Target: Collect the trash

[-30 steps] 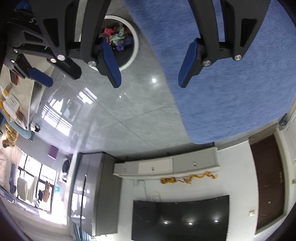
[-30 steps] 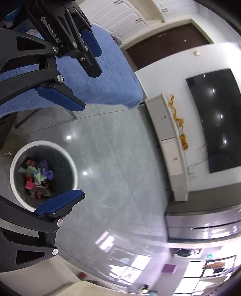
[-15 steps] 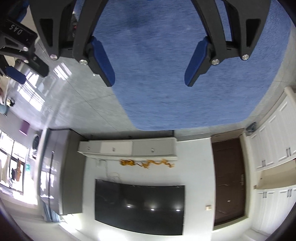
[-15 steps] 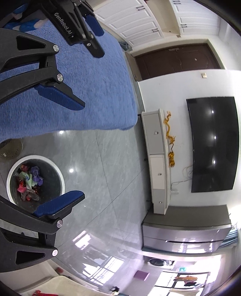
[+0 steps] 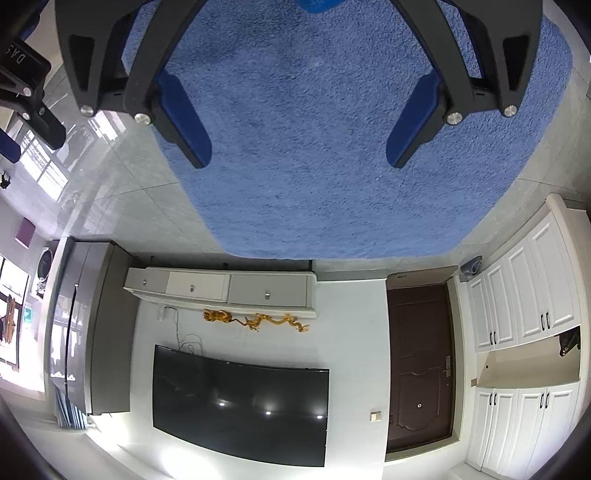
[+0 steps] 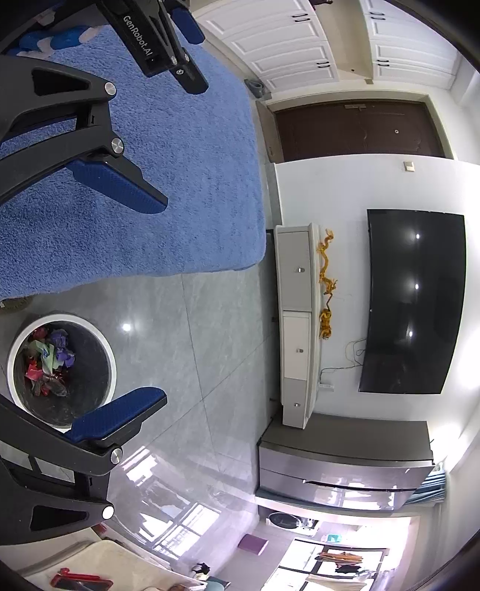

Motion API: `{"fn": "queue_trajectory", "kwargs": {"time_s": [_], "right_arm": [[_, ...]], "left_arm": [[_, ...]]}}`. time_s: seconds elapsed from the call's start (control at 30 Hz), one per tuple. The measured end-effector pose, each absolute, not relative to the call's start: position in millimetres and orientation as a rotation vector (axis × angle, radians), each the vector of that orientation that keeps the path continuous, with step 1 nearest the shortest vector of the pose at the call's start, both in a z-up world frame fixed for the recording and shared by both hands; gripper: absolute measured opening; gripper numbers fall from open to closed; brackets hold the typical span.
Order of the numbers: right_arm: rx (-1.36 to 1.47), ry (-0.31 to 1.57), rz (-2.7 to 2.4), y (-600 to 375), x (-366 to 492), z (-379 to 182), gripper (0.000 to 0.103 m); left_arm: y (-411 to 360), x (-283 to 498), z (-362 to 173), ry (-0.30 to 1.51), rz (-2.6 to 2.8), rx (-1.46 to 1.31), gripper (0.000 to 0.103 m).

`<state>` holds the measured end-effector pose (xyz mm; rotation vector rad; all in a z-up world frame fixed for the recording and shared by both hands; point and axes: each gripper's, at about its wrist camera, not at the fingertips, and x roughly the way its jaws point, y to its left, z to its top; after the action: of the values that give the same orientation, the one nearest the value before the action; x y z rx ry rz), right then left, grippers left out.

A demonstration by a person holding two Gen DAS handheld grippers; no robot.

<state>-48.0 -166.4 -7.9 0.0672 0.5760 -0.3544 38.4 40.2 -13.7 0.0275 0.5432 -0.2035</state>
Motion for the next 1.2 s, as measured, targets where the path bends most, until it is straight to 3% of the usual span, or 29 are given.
{"fn": "queue_trajectory", "kwargs": {"time_s": [0.5, 1.2], "right_arm": [[0.095, 0.61, -0.406, -190, -47, -22, 0.095], [0.148, 0.673, -0.417, -209, -44, -48, 0.095]], "left_arm": [[39, 41, -23, 0.52, -0.076, 0.093, 0.096], [3, 49, -52, 0.675, -0.235, 0.131, 0.096]]}}
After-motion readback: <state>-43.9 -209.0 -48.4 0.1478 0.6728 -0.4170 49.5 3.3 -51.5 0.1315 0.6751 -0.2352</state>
